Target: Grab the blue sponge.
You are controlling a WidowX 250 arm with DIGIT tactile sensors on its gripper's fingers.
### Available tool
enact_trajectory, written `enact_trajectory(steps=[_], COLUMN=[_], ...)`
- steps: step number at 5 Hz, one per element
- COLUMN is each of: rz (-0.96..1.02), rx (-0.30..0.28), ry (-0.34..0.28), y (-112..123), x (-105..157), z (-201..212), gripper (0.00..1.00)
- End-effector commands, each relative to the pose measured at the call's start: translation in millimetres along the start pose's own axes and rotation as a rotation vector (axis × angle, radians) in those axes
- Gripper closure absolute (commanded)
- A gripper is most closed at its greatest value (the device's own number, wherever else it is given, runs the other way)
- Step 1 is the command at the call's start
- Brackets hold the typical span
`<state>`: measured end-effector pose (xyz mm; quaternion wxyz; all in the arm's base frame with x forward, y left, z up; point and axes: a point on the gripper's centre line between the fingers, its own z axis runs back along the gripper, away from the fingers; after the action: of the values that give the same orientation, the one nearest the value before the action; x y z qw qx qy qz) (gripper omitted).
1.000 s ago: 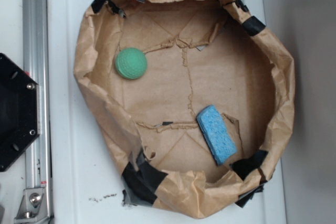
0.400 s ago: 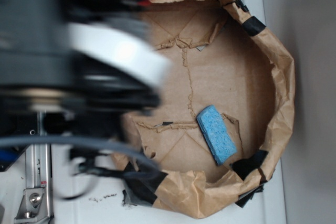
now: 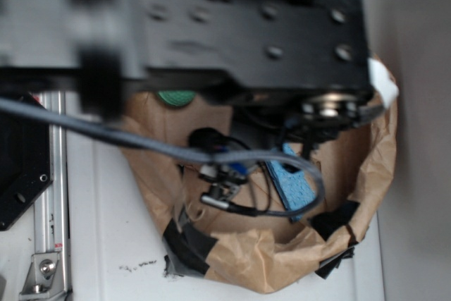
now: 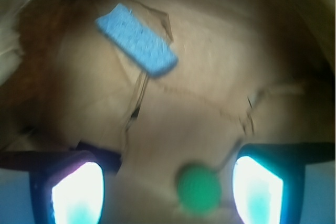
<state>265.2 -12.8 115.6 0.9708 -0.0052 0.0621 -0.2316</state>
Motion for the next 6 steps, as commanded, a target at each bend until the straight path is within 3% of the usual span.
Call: enact_trajectory(steps=[1,2,3,4,5,6], rz=[-0.325,-0.441,-0.561,-0.462,-0.395,-0.188], rx=[0.094,0.123,0.136,0.14,0.067,0.099], ry=[-0.065,-0.101,-0.055,0.015,0.035,0.099], y=[-31,-46,-64,-60,-46,-21], x=[52,70,80,80,66,34], z=[-18,-26,-67,-87,-81,-44], gripper=[0.0,0.0,0.0,1.0,1.0,1.0])
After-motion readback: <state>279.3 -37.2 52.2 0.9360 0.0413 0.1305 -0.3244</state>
